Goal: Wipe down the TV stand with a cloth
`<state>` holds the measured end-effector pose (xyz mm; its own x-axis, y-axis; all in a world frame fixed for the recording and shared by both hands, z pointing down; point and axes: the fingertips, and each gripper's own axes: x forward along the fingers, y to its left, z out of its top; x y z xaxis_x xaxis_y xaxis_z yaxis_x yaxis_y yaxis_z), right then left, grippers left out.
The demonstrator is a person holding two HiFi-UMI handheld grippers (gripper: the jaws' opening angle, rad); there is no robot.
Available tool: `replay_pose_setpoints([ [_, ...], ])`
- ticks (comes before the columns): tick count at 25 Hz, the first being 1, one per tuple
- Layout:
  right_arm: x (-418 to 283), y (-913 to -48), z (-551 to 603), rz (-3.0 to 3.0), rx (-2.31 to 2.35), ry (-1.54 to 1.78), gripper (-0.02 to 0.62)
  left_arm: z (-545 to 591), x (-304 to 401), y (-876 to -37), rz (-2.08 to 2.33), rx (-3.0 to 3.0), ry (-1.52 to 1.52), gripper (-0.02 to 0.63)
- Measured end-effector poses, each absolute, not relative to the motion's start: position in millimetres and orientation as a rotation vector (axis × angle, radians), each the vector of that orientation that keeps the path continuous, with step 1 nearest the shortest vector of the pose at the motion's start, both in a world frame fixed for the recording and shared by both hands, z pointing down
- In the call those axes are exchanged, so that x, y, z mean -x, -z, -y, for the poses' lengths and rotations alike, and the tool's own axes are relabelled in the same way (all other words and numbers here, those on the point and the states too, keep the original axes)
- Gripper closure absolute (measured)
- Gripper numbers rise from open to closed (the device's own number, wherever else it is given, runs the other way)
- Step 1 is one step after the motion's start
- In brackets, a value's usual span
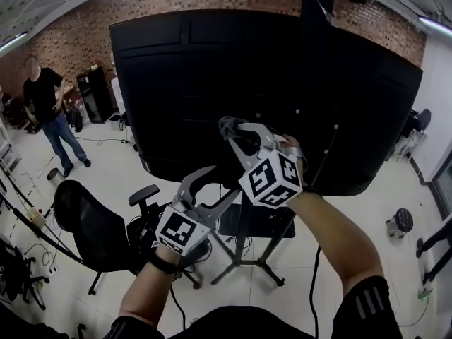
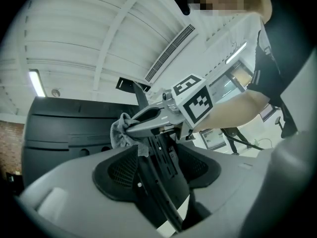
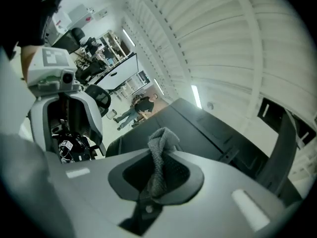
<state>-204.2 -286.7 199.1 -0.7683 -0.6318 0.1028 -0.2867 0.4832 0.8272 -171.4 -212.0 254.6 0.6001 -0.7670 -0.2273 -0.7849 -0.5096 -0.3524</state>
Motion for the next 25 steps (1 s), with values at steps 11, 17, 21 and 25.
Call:
replay_pose_setpoints([
  [11, 338, -226, 337, 1.971, -0.692, 1.341, 0.555, 195, 253, -264, -1.312, 2.410, -0.095, 0.328],
  [17, 363, -235, 364, 1.787, -0.697, 1.361, 0.555, 188, 280, -272, -1.357, 2.416, -0.105, 0.330],
  [21, 347, -241, 379, 1.730, -0.715, 1.316, 0.557, 189, 283, -272, -1.357, 2.437, -0.111, 0.330],
  [25, 329, -243, 383, 1.676, -0.722, 1.297, 0.557, 193, 274, -271, -1.320, 2.451, -0.134, 0.333],
])
